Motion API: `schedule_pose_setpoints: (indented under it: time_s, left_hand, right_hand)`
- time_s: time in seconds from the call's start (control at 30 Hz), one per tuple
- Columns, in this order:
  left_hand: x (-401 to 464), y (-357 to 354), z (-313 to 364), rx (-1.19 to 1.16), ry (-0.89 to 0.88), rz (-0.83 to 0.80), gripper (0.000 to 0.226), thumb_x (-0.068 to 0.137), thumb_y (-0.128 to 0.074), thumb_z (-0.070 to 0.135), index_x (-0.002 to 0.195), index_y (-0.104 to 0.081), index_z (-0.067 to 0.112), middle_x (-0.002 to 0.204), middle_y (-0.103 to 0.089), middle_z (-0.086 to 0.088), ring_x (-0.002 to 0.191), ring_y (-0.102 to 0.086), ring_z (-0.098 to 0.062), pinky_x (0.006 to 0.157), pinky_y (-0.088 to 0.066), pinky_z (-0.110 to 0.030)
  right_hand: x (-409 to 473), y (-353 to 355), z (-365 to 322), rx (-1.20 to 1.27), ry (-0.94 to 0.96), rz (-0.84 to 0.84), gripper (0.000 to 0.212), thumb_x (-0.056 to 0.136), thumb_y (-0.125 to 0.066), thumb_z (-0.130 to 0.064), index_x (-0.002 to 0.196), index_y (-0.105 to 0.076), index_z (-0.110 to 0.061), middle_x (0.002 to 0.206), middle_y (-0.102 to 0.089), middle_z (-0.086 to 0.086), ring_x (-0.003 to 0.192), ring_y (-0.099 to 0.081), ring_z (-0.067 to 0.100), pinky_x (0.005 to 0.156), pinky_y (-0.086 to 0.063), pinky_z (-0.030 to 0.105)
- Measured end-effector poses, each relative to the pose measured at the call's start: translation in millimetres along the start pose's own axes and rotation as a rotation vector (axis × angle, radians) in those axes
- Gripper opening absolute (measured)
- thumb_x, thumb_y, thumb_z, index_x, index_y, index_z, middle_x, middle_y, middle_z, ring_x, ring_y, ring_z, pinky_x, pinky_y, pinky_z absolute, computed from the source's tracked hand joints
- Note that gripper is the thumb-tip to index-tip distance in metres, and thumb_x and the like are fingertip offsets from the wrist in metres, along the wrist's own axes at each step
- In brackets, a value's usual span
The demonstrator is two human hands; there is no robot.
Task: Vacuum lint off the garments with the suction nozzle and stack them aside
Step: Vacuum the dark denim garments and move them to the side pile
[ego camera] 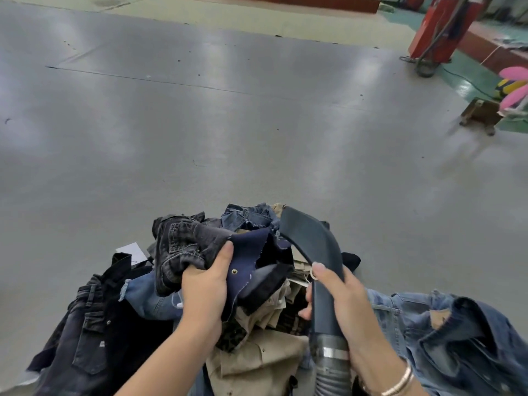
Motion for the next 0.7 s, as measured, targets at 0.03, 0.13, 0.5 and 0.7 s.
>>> schedule_pose_setpoints:
  time_s: [0.03,0.13,0.5,0.7]
  left_hand:
    - [3,3,0,-0.007,0.011,0.025,0.033,0.076,-0.077,0.038,0.091,-0.071,0.009,0.086,-0.076,-0.003,0.082,-0.073,-0.023,0.076,-0.055,-0.035]
    - [9,9,3,-0.035,0.029,0.072,0.038,0.077,-0.077,0.037,0.096,-0.07,0.005,0.093,-0.075,-0.01,0.088,-0.07,-0.029,0.087,-0.054,-0.044]
    - [1,-5,-10,-0.016,0.091,-0.074,0.038,0.073,-0.078,0.035,0.099,-0.07,0.009,0.092,-0.075,-0.01,0.084,-0.072,-0.031,0.081,-0.056,-0.043]
    - [7,-4,2,-0.006,0.062,-0.07,0.036,0.083,-0.072,0.032,0.106,-0.066,0.004,0.098,-0.074,-0.013,0.089,-0.071,-0.029,0.083,-0.055,-0.041]
  right_hand:
    - [-2,1,-1,0.002,-0.002,-0.014,0.018,0.084,-0.068,-0.028,0.089,-0.06,-0.013,0.058,-0.057,0.009,0.045,-0.054,0.026,0.048,-0.051,0.034]
    - [-21,-18,12,-0.06,-0.021,-0.194,0.02,0.071,-0.073,-0.04,0.085,-0.066,-0.029,0.062,-0.06,0.01,0.047,-0.057,0.028,0.047,-0.049,0.031]
    - [5,-8,14,0.017,-0.077,-0.005,0.024,0.087,-0.064,-0.025,0.098,-0.055,-0.005,0.06,-0.057,0.008,0.045,-0.055,0.024,0.052,-0.052,0.036]
    - [-6,5,11,0.065,-0.09,-0.032,0.028,0.079,-0.072,-0.025,0.09,-0.057,-0.004,0.06,-0.056,0.013,0.043,-0.053,0.027,0.047,-0.05,0.035]
Point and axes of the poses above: each hand's wrist, its own x-axis towards the middle knuckle, its own y-axis out of the back of the hand, z = x × y, the point moved 9 cm from there along x, towards the middle knuckle
